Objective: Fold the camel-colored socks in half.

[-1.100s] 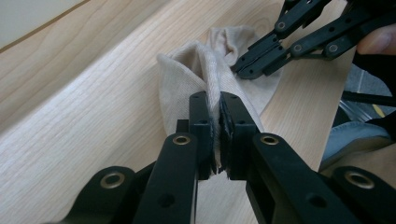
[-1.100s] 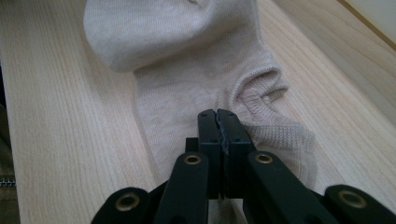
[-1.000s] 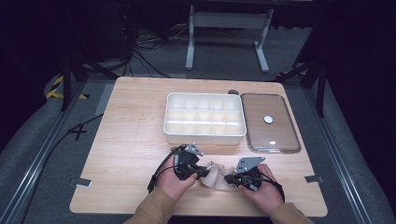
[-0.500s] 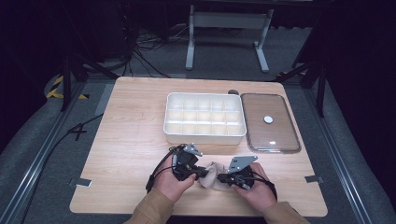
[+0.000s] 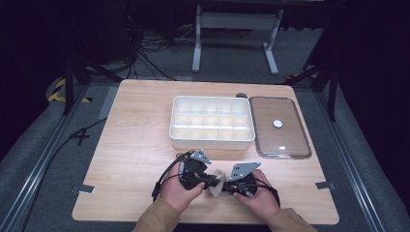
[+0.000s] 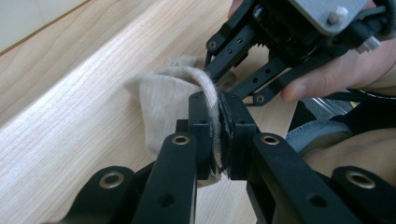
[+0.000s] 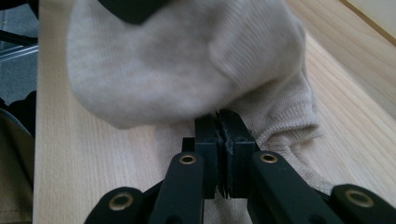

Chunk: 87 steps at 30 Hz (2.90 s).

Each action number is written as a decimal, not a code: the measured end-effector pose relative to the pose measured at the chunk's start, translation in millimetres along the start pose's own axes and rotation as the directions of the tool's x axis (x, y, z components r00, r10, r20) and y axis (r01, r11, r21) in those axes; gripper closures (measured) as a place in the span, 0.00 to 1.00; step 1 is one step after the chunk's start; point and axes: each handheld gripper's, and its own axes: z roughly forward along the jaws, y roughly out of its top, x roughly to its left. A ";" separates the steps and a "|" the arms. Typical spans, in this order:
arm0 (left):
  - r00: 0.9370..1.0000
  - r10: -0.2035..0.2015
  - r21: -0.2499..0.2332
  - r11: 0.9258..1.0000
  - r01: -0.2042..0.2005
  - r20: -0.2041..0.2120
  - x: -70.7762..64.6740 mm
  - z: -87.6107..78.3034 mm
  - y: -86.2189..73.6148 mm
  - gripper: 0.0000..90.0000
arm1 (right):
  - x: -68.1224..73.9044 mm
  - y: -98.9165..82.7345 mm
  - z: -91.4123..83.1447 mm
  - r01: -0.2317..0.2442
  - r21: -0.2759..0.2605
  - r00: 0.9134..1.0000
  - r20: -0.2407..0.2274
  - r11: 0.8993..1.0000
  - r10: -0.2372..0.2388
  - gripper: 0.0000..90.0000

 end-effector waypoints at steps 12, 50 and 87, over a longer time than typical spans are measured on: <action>1.000 0.003 0.013 1.000 -0.002 -0.022 0.7 1.4 -1.9 0.93 | -4.1 0.8 -18.4 0.025 -0.016 0.999 0.030 1.000 -0.025 0.94; 0.996 0.049 0.027 0.998 -0.051 0.076 -8.4 54.5 22.4 0.77 | -15.7 -26.8 -49.3 -0.075 0.061 0.995 0.073 0.995 0.070 0.95; 0.993 0.067 0.149 0.987 -0.052 -0.100 34.7 19.3 -15.5 0.85 | -8.4 -26.5 -51.0 -0.067 0.172 0.998 0.011 0.983 0.067 0.99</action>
